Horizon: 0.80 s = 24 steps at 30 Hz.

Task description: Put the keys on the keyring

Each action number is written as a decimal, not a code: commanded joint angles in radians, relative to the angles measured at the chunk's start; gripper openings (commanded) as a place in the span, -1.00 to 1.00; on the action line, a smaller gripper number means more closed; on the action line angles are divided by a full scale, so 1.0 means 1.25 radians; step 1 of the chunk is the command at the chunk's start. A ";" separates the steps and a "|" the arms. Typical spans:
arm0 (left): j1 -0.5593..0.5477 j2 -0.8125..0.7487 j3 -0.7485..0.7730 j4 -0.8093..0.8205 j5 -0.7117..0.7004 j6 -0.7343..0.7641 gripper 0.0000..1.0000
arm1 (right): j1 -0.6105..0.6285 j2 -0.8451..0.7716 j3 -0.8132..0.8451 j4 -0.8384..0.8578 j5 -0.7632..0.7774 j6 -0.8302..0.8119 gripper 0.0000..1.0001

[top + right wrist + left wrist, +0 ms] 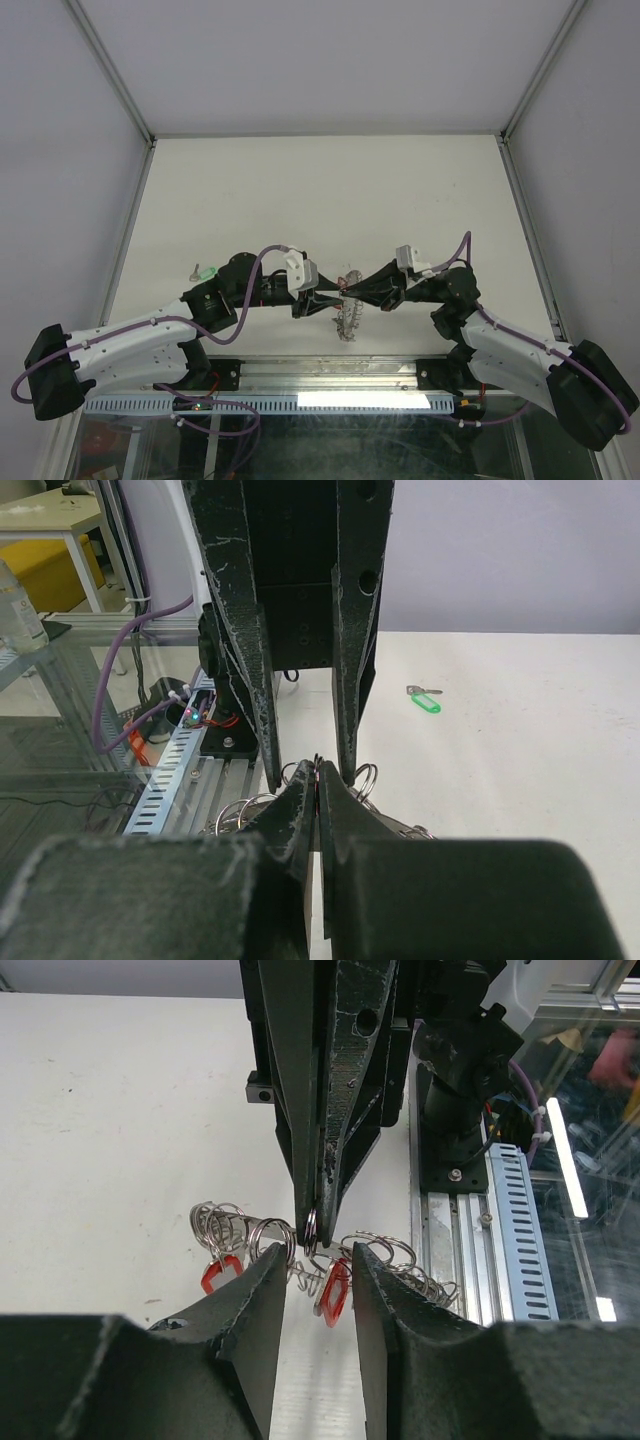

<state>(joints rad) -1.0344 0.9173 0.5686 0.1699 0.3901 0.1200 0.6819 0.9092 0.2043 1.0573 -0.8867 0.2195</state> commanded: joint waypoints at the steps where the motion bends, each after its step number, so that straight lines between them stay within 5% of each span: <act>1: 0.000 0.006 0.015 0.040 -0.022 -0.006 -0.38 | -0.004 -0.020 0.048 0.065 -0.002 0.009 -1.00; 13: 0.000 0.013 0.011 0.049 -0.059 0.000 -0.71 | -0.003 -0.017 0.051 0.066 -0.021 0.019 -1.00; 17: 0.000 0.021 0.015 0.051 -0.081 0.001 -1.00 | -0.004 -0.017 0.050 0.065 -0.024 0.023 -1.00; 24: 0.000 0.015 0.021 0.026 -0.122 0.009 -1.00 | -0.004 -0.030 0.051 0.029 -0.021 0.006 -1.00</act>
<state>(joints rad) -1.0351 0.9321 0.5686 0.1810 0.3286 0.1181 0.6670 0.9085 0.2081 1.0443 -0.8909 0.2268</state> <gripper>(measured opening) 0.009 0.007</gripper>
